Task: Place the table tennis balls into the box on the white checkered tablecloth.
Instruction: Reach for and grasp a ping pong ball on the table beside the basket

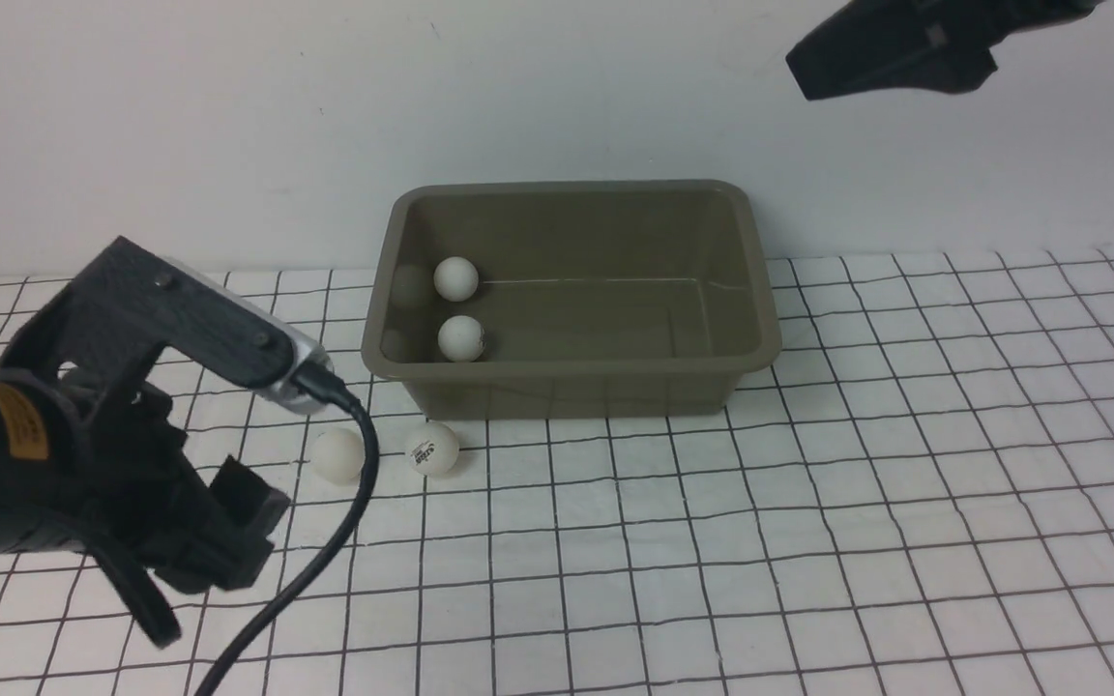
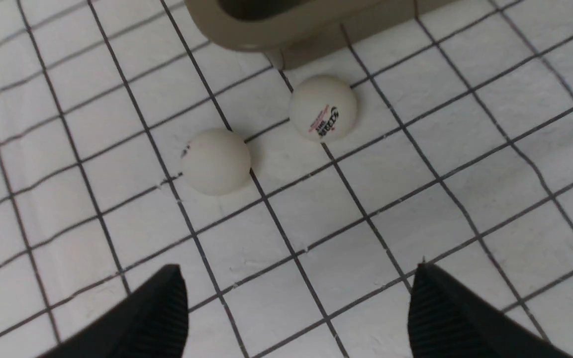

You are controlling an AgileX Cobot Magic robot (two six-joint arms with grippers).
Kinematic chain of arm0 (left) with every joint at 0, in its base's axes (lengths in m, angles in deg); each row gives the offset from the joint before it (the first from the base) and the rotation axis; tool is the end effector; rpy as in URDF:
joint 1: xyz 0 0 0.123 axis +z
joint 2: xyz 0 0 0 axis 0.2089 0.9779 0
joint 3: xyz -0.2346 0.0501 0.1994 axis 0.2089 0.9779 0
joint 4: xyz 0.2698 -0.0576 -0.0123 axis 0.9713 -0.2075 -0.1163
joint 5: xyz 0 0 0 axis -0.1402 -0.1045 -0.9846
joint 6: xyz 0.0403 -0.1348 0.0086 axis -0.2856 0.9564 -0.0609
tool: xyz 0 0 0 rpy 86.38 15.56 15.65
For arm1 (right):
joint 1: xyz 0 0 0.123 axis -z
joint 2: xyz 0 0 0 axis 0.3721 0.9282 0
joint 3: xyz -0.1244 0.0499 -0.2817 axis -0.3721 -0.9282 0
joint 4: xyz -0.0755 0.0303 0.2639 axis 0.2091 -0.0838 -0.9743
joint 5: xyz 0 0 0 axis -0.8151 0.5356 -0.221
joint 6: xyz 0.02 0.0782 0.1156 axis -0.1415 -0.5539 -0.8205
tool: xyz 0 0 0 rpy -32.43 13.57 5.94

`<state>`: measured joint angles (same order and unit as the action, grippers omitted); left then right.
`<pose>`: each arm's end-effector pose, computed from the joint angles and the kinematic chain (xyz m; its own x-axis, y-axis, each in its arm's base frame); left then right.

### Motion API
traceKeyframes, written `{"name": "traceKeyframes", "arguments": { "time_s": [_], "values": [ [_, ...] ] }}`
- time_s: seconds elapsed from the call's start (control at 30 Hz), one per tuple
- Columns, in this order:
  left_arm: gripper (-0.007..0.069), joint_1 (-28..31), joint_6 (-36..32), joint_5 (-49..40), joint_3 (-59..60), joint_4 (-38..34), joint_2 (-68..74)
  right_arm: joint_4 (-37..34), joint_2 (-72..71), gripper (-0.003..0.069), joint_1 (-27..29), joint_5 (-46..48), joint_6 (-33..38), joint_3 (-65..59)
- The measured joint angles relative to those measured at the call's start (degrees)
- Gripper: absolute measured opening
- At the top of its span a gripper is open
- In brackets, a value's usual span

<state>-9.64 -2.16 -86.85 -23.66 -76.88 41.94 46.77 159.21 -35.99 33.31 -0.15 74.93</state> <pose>0.2847 -0.1070 0.2261 -0.7016 0.2994 -0.6467 0.3582 0.9326 0.0431 0.3360 0.1567 0.4523 -0.3372 -0.5333 -0.7758 -0.8213 0.5694 -0.0345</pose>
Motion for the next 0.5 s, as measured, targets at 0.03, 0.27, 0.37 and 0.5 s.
{"name": "traceKeyframes", "arguments": {
  "time_s": [0.03, 0.27, 0.37, 0.5],
  "values": [
    [0.0531, 0.00, 0.39, 0.55, -0.40, 0.00, 2.30, -0.12, 0.00, 0.0547, 0.00, -0.25, 0.04, 0.00],
    [0.0531, -0.06, 1.34, 2.05, -9.86, 0.00, 18.28, -0.50, 0.00, 0.0547, 0.00, -0.45, 0.19, 0.00],
    [0.0531, -0.06, 1.34, 2.46, -12.62, 0.00, 21.54, -0.50, 0.00, 0.0547, 0.00, 0.01, 0.19, 0.00],
    [0.0531, -0.06, 1.34, 1.58, -14.39, 0.52, 23.22, -0.50, 0.00, 0.0547, 0.00, 0.43, 0.19, 0.00]
  ]
}}
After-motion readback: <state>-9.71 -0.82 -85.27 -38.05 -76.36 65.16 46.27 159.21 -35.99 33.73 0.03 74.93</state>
